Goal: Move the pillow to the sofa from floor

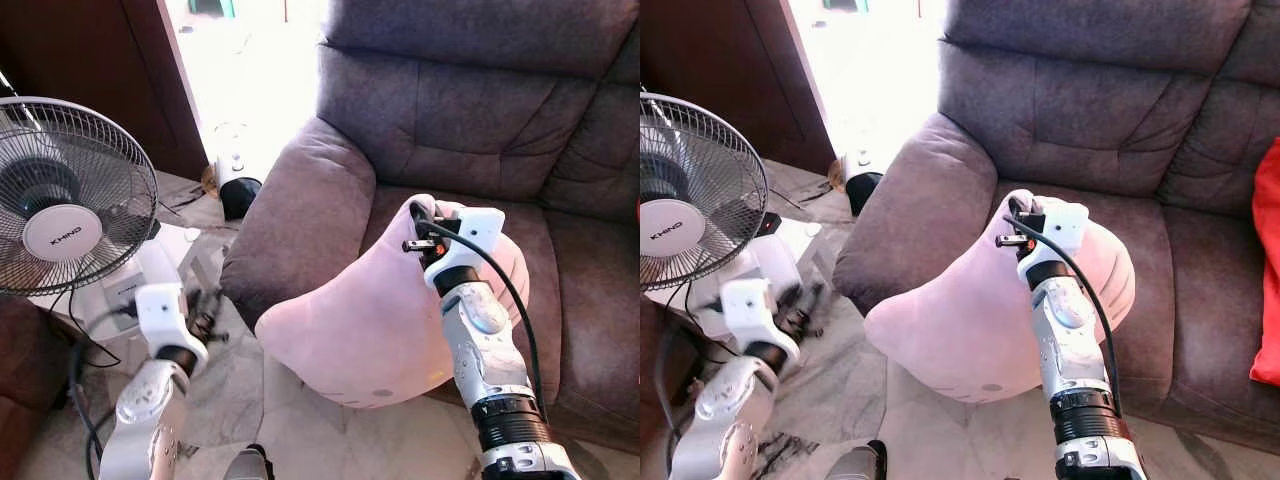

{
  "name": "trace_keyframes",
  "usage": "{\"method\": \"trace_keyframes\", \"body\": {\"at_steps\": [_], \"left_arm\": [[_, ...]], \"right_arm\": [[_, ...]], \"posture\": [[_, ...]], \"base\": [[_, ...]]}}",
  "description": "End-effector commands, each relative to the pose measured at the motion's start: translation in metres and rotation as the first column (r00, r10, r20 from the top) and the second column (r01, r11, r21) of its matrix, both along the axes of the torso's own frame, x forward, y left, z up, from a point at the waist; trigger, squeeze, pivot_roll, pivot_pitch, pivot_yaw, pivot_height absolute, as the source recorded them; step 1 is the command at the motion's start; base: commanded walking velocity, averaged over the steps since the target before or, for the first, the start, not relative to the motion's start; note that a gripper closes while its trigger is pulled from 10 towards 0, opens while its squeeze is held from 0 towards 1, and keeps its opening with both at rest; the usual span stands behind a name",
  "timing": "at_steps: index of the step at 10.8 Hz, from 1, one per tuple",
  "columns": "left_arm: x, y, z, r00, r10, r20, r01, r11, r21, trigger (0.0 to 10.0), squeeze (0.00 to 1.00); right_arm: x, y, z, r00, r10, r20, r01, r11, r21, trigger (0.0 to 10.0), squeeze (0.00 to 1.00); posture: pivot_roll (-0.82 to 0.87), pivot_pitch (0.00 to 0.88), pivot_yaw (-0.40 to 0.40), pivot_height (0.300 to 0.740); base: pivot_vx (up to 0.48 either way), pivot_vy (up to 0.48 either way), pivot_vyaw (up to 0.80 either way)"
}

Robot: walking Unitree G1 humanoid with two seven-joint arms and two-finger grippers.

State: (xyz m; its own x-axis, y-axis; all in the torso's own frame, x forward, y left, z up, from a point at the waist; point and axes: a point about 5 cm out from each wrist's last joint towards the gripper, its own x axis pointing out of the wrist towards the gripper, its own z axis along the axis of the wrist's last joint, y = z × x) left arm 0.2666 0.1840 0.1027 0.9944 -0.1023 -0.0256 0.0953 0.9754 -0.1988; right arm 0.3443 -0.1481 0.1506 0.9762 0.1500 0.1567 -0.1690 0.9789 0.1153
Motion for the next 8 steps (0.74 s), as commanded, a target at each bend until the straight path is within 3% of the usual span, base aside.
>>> {"method": "trace_keyframes", "body": {"at_steps": [1, 2, 3, 4, 6, 8], "left_arm": [[-0.005, 0.005, -0.012, 0.998, -0.015, -0.069, 0.015, 1.0, 0.005, 10.0, 1.0], [-0.004, 0.004, -0.018, 0.994, -0.033, -0.109, 0.034, 0.999, 0.013, 10.0, 1.0], [-0.003, 0.003, -0.02, 0.992, -0.039, -0.124, 0.036, 0.999, -0.033, 10.0, 1.0], [0.002, 0.002, -0.024, 0.985, -0.053, -0.164, 0.024, 0.985, -0.17, 10.0, 1.0], [0.013, 0.01, -0.027, 0.98, -0.008, -0.198, -0.058, 0.944, -0.325, 10.0, 1.0], [0.022, 0.01, -0.032, 0.972, -0.011, -0.235, -0.078, 0.927, -0.367, 10.0, 1.0]], "right_arm": [[0.001, 0.001, 0.01, 0.999, 0.0, 0.042, -0.001, 1.0, 0.005, 10.0, 0.0], [0.001, 0.001, 0.009, 0.999, 0.002, 0.04, -0.002, 1.0, 0.006, 10.0, 0.0], [0.0, 0.002, 0.008, 0.999, 0.004, 0.037, -0.004, 1.0, 0.005, 10.0, 0.0], [0.0, 0.003, 0.007, 0.999, 0.006, 0.034, -0.006, 1.0, 0.006, 10.0, 0.0], [0.0, 0.003, 0.007, 0.999, 0.006, 0.033, -0.006, 1.0, 0.005, 10.0, 0.0], [-0.001, 0.003, 0.007, 0.999, 0.007, 0.034, -0.007, 1.0, 0.004, 10.0, 0.0]], "posture": [[0.17, 0.149, -0.002, 0.74], [0.17, 0.145, -0.002, 0.74], [0.17, 0.144, -0.002, 0.74], [0.17, 0.139, -0.001, 0.74], [0.17, 0.13, 0.0, 0.74], [0.16, 0.125, 0.0, 0.74]], "base": [[0.0, 0.0, 0.0], [0.0, 0.0, 0.0], [0.0, 0.0, 0.0], [0.0, 0.0, 0.0], [0.0, 0.0, 0.0], [0.0, 0.0, 0.0]]}}
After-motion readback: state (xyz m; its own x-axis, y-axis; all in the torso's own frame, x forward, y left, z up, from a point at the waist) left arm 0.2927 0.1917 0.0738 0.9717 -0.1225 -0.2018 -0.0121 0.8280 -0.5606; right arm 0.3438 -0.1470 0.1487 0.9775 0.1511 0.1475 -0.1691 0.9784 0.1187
